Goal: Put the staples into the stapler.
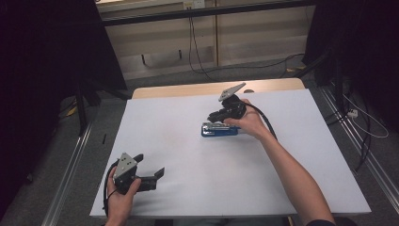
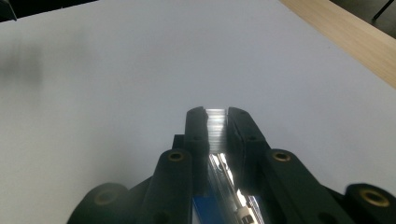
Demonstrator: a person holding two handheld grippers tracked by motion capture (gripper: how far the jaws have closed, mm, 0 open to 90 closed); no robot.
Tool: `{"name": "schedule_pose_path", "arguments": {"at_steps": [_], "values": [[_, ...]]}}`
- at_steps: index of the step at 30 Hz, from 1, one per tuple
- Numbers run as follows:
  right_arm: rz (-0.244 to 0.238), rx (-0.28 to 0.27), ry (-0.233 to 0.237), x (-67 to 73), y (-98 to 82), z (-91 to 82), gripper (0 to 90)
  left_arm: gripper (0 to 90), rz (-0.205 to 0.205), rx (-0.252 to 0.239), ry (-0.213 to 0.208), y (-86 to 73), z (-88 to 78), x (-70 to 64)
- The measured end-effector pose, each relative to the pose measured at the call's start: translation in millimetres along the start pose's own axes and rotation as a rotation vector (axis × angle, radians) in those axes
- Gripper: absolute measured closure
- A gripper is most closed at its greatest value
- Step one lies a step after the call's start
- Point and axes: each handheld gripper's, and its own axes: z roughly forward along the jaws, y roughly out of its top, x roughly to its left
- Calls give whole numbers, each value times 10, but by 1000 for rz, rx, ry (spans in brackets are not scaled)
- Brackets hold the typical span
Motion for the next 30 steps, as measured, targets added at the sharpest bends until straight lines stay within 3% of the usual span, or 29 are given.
{"name": "schedule_pose_path", "arguments": {"at_steps": [17, 30], "values": [[-94, 21, 28, -48, 13, 87, 793, 41, 3, -1, -1, 0, -1, -2], [-116, 63, 48, -170, 7, 127, 794, 41, 4, 0, -1, 0, -2, 0]]}}
